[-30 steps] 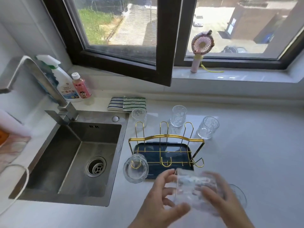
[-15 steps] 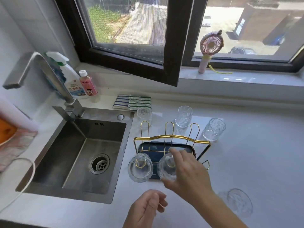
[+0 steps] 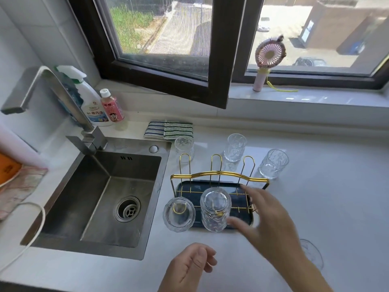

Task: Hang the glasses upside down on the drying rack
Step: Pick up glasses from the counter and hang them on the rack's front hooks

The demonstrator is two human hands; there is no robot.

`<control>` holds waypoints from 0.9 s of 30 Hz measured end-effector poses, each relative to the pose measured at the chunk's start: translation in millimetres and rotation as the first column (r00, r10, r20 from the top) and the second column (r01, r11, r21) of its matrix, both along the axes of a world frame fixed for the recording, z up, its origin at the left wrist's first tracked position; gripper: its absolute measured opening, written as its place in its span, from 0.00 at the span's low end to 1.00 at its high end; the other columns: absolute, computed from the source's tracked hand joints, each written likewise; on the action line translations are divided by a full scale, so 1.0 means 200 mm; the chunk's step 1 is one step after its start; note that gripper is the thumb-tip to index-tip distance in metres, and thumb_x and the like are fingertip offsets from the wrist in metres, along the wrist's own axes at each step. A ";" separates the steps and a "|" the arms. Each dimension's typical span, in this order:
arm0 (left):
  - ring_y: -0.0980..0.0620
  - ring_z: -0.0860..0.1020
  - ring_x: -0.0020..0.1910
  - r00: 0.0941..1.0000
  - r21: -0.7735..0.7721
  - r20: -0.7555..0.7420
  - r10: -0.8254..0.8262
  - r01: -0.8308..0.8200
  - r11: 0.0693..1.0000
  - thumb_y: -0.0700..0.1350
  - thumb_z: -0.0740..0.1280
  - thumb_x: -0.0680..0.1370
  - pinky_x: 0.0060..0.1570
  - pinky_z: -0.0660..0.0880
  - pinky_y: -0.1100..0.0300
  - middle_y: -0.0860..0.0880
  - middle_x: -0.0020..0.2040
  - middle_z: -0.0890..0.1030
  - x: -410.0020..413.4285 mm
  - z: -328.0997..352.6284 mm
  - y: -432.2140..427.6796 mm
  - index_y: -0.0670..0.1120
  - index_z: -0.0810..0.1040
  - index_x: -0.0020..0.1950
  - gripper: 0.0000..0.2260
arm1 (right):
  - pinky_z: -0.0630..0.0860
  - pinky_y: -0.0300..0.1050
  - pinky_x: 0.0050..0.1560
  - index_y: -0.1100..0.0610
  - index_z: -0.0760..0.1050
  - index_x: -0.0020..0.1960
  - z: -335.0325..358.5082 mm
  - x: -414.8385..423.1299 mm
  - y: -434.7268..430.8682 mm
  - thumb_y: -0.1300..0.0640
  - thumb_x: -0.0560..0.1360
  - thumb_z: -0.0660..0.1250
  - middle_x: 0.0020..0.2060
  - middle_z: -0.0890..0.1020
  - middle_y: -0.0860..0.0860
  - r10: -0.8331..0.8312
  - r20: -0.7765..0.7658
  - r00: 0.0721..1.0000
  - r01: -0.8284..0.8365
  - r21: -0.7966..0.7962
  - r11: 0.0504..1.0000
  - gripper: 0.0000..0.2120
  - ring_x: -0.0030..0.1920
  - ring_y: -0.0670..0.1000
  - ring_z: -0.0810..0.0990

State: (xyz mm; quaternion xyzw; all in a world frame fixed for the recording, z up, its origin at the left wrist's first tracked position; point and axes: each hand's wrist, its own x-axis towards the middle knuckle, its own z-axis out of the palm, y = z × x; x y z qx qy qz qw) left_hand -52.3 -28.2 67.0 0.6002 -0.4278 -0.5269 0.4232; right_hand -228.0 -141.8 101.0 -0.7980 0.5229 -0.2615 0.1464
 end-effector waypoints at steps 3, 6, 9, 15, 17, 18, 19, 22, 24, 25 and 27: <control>0.54 0.81 0.39 1.000 0.013 0.003 -0.019 0.019 1.000 0.58 0.59 0.73 0.40 0.73 0.67 0.49 0.41 0.85 -0.01 -0.01 0.00 0.54 0.81 0.44 0.14 | 0.73 0.49 0.51 0.54 0.73 0.59 -0.06 -0.32 0.04 0.36 0.68 0.66 0.50 0.78 0.51 -0.314 0.193 0.930 0.316 0.020 0.949 0.28 0.47 0.53 0.78; 0.54 0.81 0.39 0.998 0.032 0.009 -0.063 0.063 0.998 0.54 0.58 0.74 0.40 0.73 0.68 0.50 0.41 0.85 -0.03 -0.02 0.00 0.53 0.81 0.43 0.13 | 0.70 0.52 0.58 0.52 0.64 0.69 -0.24 -0.65 0.11 0.57 0.64 0.78 0.62 0.74 0.57 -0.547 0.180 0.818 0.443 0.411 0.797 0.38 0.59 0.57 0.73; 0.55 0.81 0.40 0.994 0.046 0.017 -0.109 0.108 0.993 0.56 0.58 0.74 0.40 0.73 0.68 0.51 0.41 0.85 -0.07 -0.01 -0.02 0.54 0.81 0.43 0.13 | 0.68 0.48 0.59 0.52 0.53 0.74 -0.42 -0.79 0.23 0.76 0.60 0.75 0.69 0.67 0.58 -0.591 0.244 0.769 0.272 0.712 0.647 0.51 0.67 0.59 0.68; 0.56 0.81 0.41 0.985 0.044 0.023 -0.173 0.172 0.984 0.56 0.58 0.74 0.41 0.73 0.68 0.53 0.41 0.85 -0.12 0.01 -0.05 0.56 0.80 0.44 0.12 | 0.76 0.35 0.47 0.51 0.72 0.58 -0.64 -0.62 0.29 0.65 0.55 0.82 0.52 0.80 0.55 -0.624 0.177 0.761 0.377 0.662 0.647 0.35 0.52 0.54 0.79; 0.56 0.81 0.41 0.984 0.040 0.022 -0.176 0.175 0.984 0.56 0.58 0.74 0.41 0.73 0.69 0.53 0.41 0.85 -0.13 0.02 -0.04 0.55 0.80 0.44 0.12 | 0.76 0.48 0.51 0.50 0.74 0.56 -0.62 -0.57 0.28 0.58 0.54 0.83 0.50 0.82 0.57 -0.664 0.113 0.739 0.480 0.604 0.636 0.33 0.51 0.58 0.80; 0.56 0.81 0.41 0.985 0.036 0.022 -0.171 0.170 0.985 0.56 0.58 0.74 0.41 0.73 0.69 0.52 0.42 0.85 -0.12 0.02 -0.04 0.55 0.80 0.44 0.12 | 0.75 0.49 0.49 0.47 0.74 0.53 -0.59 -0.55 0.28 0.57 0.54 0.83 0.47 0.82 0.55 -0.664 0.125 0.737 0.490 0.577 0.653 0.30 0.48 0.57 0.81; 0.55 0.81 0.41 0.987 0.030 0.022 -0.162 0.161 0.987 0.57 0.59 0.73 0.41 0.73 0.69 0.52 0.42 0.85 -0.11 0.02 -0.04 0.55 0.80 0.44 0.12 | 0.74 0.49 0.46 0.44 0.73 0.49 -0.55 -0.54 0.29 0.57 0.55 0.82 0.44 0.82 0.53 -0.653 0.133 0.745 0.487 0.560 0.670 0.28 0.44 0.56 0.81; 0.54 0.81 0.39 0.993 0.020 0.013 -0.113 0.113 0.993 0.55 0.61 0.73 0.40 0.73 0.69 0.49 0.41 0.85 -0.08 0.01 -0.02 0.52 0.81 0.43 0.11 | 0.70 0.49 0.46 0.45 0.69 0.48 -0.38 -0.57 0.27 0.57 0.52 0.82 0.44 0.77 0.52 -0.526 0.069 0.848 0.449 0.436 0.780 0.31 0.48 0.55 0.76; 0.55 0.81 0.38 0.996 0.038 0.010 -0.092 0.092 0.995 0.52 0.61 0.72 0.39 0.73 0.69 0.48 0.41 0.85 -0.06 0.00 -0.02 0.50 0.81 0.43 0.11 | 0.68 0.48 0.49 0.46 0.69 0.53 -0.24 -0.61 0.24 0.58 0.50 0.83 0.47 0.75 0.52 -0.463 0.065 0.884 0.414 0.354 0.839 0.36 0.48 0.48 0.72; 0.55 0.81 0.38 0.996 0.047 0.011 -0.090 0.089 0.995 0.51 0.62 0.72 0.39 0.74 0.69 0.48 0.41 0.85 -0.05 0.00 -0.02 0.49 0.81 0.44 0.10 | 0.68 0.46 0.50 0.45 0.69 0.54 -0.16 -0.61 0.22 0.58 0.50 0.84 0.48 0.75 0.52 -0.443 0.093 0.892 0.393 0.326 0.860 0.38 0.47 0.42 0.71; 0.55 0.81 0.38 0.995 0.055 0.016 -0.097 0.096 0.994 0.51 0.62 0.72 0.39 0.73 0.69 0.49 0.40 0.85 -0.05 -0.01 -0.01 0.49 0.81 0.44 0.10 | 0.68 0.39 0.46 0.40 0.68 0.54 -0.02 -0.60 0.18 0.58 0.51 0.84 0.49 0.75 0.48 -0.410 0.160 0.898 0.351 0.304 0.886 0.38 0.46 0.34 0.73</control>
